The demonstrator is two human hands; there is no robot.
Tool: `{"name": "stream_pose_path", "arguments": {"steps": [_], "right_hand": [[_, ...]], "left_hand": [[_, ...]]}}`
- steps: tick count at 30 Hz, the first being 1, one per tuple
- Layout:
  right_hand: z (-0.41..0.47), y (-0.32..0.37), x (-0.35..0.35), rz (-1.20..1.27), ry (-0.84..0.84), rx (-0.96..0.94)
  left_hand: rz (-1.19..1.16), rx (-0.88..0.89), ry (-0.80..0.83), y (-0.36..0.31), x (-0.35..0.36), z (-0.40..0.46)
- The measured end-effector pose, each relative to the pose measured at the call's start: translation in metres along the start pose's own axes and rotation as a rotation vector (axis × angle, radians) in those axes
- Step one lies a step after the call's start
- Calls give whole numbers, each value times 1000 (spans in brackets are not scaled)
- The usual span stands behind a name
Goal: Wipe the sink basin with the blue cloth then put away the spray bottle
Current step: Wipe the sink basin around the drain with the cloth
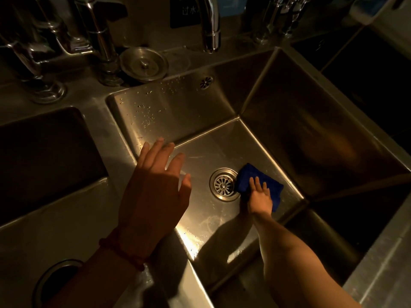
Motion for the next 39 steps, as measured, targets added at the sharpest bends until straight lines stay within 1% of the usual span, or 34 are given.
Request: {"name": "stream_pose_path", "arguments": {"steps": [4,10,14,23,26,31,35,39], "right_hand": [[10,0,-9,0,2,21],[-11,4,9,-9,-2,46],[-11,2,9,-33,12,36],[-18,12,-3,10,53,80],[-34,15,8,13,58,80],[-62,27,23,58,113,107],[-65,28,23,59,140,110],[-57,26,16,55,123,136]], "left_hand": [[4,9,-14,0,0,-1],[-2,-1,-16,0,-1,-1],[-3,-5,-15,0,0,0],[-17,30,-75,-3,-3,-4],[-17,35,-51,-3,-3,-5],[-27,30,-14,-5,-5,-5],[-25,39,9,-5,-6,-5],[-24,28,42,-4,-5,-5]]}}
Point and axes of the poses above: each hand's wrist, its own z-axis towards the middle knuckle, its own x-axis out of the palm, y = z × x, the point moved 3 cm from there along z, towards the middle knuckle, and after that the axes turned 6 degrees about x, right-handed, at the moved point
